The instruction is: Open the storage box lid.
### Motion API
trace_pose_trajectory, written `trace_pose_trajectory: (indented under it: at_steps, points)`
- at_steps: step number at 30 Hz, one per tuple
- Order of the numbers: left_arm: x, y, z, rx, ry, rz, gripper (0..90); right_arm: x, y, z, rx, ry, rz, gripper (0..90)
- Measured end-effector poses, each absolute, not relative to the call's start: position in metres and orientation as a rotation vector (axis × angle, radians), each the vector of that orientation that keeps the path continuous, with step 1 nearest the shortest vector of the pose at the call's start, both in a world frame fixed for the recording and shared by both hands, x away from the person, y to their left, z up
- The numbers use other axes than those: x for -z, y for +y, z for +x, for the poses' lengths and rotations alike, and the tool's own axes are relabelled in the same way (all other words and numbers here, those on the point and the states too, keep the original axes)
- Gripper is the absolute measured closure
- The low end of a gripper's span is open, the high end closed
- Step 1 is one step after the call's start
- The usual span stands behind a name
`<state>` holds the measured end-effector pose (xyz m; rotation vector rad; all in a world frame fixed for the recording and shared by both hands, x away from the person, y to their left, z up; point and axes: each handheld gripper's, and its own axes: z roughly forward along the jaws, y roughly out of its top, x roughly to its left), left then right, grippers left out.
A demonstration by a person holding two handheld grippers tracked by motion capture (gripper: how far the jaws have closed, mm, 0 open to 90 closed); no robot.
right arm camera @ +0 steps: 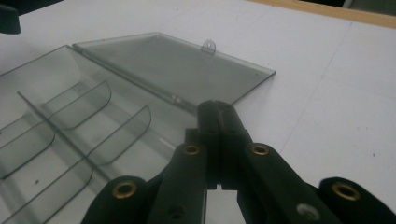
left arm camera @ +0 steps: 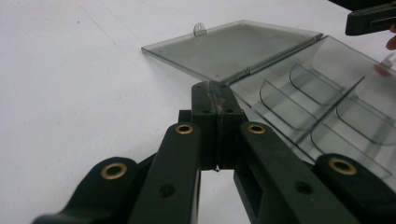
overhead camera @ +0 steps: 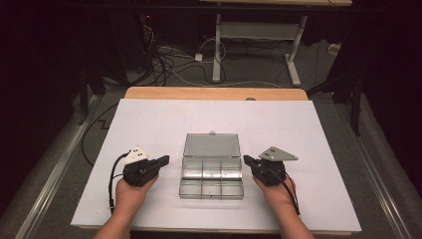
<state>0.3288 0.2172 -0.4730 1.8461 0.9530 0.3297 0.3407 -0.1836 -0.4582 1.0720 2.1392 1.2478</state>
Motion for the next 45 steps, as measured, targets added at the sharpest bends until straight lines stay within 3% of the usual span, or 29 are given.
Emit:
trace_pose_trajectory:
  at_steps: [17,22,33,38,41,45]
  points:
    - [0.486,0.234,0.309,-0.377,0.954,1.865,83.7,0.459,-0.211,0.316,-1.312,2.084,1.047,90.0]
    - [0.486,0.230,0.310,-0.421,0.904,1.895,65.4,0.457,-0.223,0.315,-1.296,2.069,1.054,88.5]
    - [0.487,0.232,0.312,-0.410,0.928,1.887,25.8,0.463,-0.248,0.314,-1.277,2.066,1.087,47.9]
    - [0.488,0.231,0.314,-0.389,0.924,1.899,12.8,0.462,-0.255,0.310,-1.286,2.065,1.079,36.3]
    - [0.489,0.229,0.316,-0.359,0.923,1.910,0.4,0.461,-0.259,0.308,-1.301,2.064,1.083,27.5]
    - [0.491,0.227,0.316,-0.374,0.907,1.924,0.0,0.461,-0.264,0.305,-1.302,2.064,1.095,15.9]
